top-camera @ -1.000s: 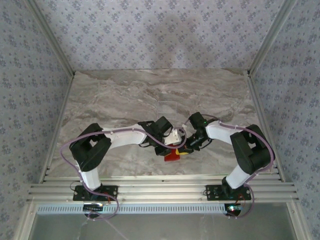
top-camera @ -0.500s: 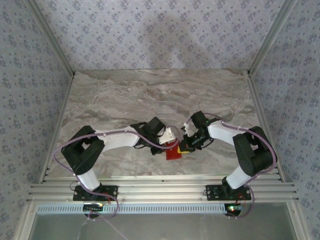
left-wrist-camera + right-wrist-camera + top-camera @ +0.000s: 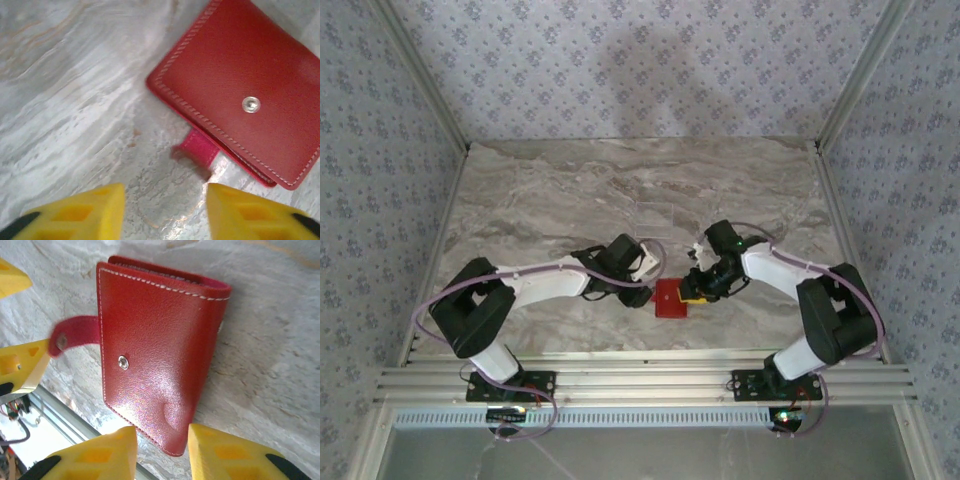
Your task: Take the credit cards out of the card holder
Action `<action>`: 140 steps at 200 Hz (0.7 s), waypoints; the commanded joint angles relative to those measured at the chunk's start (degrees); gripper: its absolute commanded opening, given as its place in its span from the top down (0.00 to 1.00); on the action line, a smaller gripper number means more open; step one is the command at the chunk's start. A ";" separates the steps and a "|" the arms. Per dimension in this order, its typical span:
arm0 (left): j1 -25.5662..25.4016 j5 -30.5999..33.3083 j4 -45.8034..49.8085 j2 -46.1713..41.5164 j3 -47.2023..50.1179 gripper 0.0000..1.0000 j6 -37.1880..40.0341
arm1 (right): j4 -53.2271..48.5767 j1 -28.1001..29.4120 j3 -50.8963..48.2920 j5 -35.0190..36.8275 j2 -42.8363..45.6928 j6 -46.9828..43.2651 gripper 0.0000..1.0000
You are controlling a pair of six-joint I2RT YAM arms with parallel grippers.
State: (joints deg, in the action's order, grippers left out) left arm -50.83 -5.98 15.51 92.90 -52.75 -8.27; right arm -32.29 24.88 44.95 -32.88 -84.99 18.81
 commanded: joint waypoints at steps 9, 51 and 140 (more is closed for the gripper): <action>0.09 2.30 3.52 -2.51 -4.57 0.49 -16.26 | -4.39 0.18 1.51 6.01 3.87 2.12 0.62; -2.30 8.90 15.66 2.09 -13.39 0.47 -32.07 | -5.97 -0.47 2.28 8.66 7.10 3.38 0.61; -5.86 8.06 26.58 14.89 -24.28 0.45 -39.76 | -5.68 -0.76 2.33 8.74 7.42 3.04 0.61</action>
State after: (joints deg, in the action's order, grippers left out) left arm -56.55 1.80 37.17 106.10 -74.32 -46.00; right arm -36.29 24.49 46.24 -24.95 -78.30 21.61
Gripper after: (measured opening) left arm 0.563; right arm 0.392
